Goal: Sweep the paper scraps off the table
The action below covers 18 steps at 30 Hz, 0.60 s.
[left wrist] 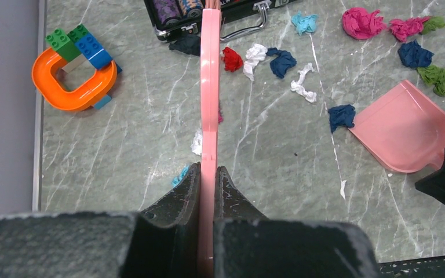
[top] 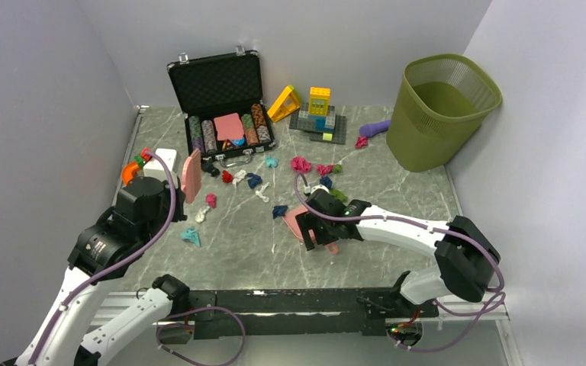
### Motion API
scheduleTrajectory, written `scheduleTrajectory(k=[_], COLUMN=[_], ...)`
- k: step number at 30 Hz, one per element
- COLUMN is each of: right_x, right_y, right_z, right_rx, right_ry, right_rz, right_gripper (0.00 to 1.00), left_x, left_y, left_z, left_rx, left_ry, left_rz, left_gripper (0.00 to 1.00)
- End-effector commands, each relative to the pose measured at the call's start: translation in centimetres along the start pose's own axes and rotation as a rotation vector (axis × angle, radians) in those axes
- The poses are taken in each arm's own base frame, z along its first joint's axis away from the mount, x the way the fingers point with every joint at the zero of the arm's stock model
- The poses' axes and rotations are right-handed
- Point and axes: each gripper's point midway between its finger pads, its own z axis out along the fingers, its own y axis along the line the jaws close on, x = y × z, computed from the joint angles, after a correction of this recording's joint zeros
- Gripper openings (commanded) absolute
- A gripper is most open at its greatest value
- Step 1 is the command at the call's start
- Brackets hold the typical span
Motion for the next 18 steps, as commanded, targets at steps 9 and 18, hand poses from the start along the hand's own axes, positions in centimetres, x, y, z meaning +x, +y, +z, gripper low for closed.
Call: scheduleTrajectory(k=[9, 18], right_x=[1.5, 1.2], right_y=[-1.7, -1.8], right_z=[0.2, 1.5], right_rx=[0.109, 0.135], right_ry=[0.028, 0.028], right_rz=[-0.017, -0.022], right_gripper=[0.67, 0.5], left_x=[-1.3, -0.2], left_y=[0.6, 2.5], left_z=[-0.2, 0.6], left_rx=[-0.032, -0.169], left_ry=[-0.035, 0.064], left_rz=[0.021, 0.055], left_gripper=[0.0, 0.0])
